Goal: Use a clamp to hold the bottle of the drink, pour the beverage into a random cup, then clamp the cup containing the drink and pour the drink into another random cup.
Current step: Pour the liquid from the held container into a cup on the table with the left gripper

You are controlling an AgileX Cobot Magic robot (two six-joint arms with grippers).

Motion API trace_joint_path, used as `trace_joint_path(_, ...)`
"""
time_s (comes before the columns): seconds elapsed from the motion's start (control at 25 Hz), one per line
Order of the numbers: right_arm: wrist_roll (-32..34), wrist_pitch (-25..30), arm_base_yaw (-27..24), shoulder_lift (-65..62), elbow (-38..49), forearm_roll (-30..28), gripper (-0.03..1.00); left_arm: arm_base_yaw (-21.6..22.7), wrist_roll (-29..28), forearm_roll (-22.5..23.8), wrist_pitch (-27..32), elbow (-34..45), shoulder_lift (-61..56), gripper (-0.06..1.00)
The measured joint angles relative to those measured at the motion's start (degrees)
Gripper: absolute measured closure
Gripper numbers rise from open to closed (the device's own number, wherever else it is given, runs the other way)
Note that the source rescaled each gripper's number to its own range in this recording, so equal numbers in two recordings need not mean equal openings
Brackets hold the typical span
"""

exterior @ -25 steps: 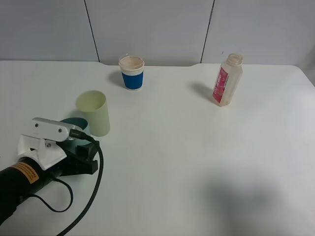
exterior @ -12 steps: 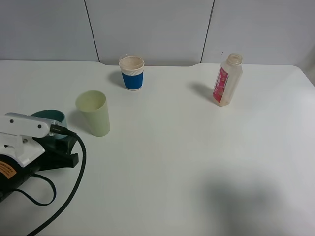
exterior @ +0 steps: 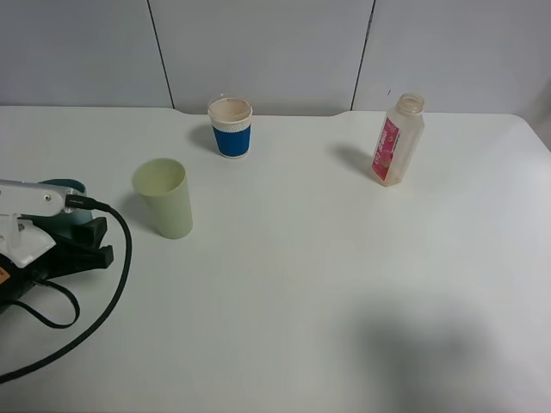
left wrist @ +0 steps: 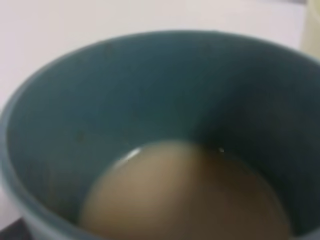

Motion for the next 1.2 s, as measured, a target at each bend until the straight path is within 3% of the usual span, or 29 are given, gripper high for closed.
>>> trace_joint_path(0.04,0.0,0.0,0.0,0.0,0.0,0.0,-0.03,4.12,0.06,4.44,0.0,0.0,0.0,0.94)
trace_joint_path(0.08,0.0,0.0,0.0,0.0,0.0,0.0,-0.03,11.81,0.06,12.48,0.0,0.0,0.0,0.94)
trace_joint_path(0.28,0.0,0.0,0.0,0.0,0.0,0.0,-0.03,29.38,-1.72,29.62,0.0,-0.38,0.0,0.94)
trace_joint_path(0.32,0.0,0.0,0.0,0.0,0.0,0.0,-0.03,32.15,-2.29,33.43,0.0,-0.62,0.0,0.94)
trace_joint_path(0.36,0.0,0.0,0.0,0.0,0.0,0.0,-0.03,32.15,-2.29,33.43,0.0,-0.62,0.0,0.94)
trace_joint_path(0.44,0.0,0.0,0.0,0.0,0.0,0.0,-0.03,38.54,-2.75,41.03,0.11,-1.68,0.05,0.94)
trace_joint_path(0.56,0.0,0.0,0.0,0.0,0.0,0.0,-0.03,41.39,-3.05,44.18,0.11,-2.43,0.05,0.94)
trace_joint_path(0.64,0.0,0.0,0.0,0.0,0.0,0.0,-0.03,46.95,-5.09,52.27,0.15,-5.19,0.16,0.94)
trace_joint_path(0.88,0.0,0.0,0.0,0.0,0.0,0.0,-0.03,48.97,-7.5,60.28,1.51,-11.75,0.07,0.94)
trace_joint_path(1.2,0.0,0.0,0.0,0.0,0.0,0.0,-0.03,48.97,-7.51,64.27,13.36,-18.39,0.08,0.94)
